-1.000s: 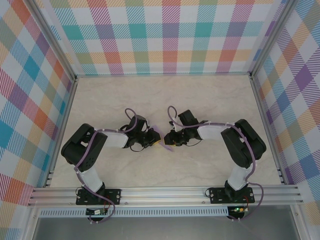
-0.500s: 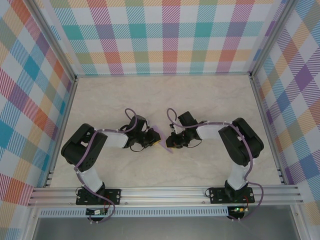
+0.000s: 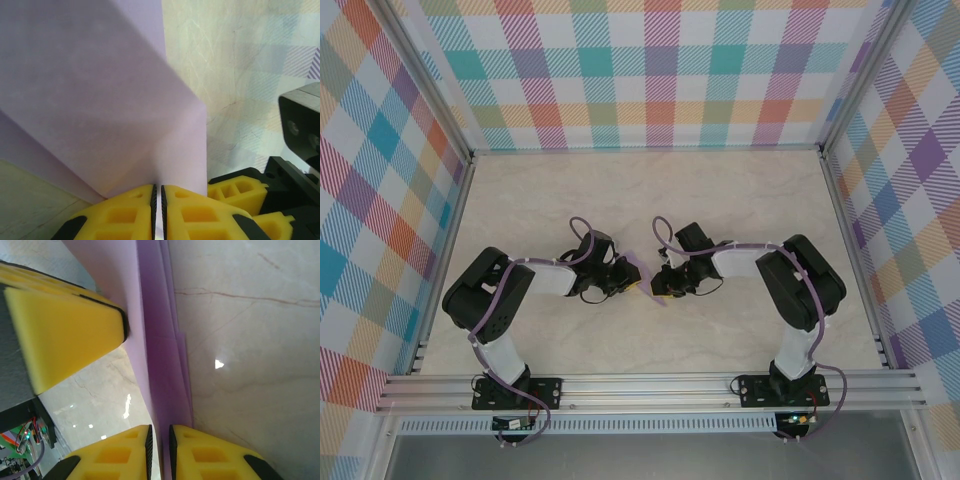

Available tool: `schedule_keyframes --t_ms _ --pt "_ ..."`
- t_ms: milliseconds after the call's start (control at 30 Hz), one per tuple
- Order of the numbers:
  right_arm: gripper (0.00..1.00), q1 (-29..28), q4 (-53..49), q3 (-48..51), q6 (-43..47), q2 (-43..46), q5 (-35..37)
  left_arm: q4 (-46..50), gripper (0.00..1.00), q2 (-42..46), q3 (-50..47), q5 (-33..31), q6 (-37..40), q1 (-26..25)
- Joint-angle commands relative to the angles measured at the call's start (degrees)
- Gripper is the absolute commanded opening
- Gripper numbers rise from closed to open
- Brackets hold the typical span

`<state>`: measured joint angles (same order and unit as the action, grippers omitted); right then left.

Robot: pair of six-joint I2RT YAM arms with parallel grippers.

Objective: Fold a paper plane with a square sheet of paper (pick it up from the middle)

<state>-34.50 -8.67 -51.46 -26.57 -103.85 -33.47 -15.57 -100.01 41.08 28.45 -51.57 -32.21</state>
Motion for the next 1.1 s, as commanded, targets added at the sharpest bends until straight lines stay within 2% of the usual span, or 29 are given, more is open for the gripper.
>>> schedule_keyframes --t_ms 0,1067 --pt "0.19 0.1 -3.0 -1.4 2.1 2.8 -0.6 1.5 0.13 0.3 0.6 -0.8 1.2 -0.7" --pt "0.13 0.6 -5.5 -0.6 4.1 -0.9 1.3 3.6 0.13 0.1 1.5 -1.6 2.1 -0.7"
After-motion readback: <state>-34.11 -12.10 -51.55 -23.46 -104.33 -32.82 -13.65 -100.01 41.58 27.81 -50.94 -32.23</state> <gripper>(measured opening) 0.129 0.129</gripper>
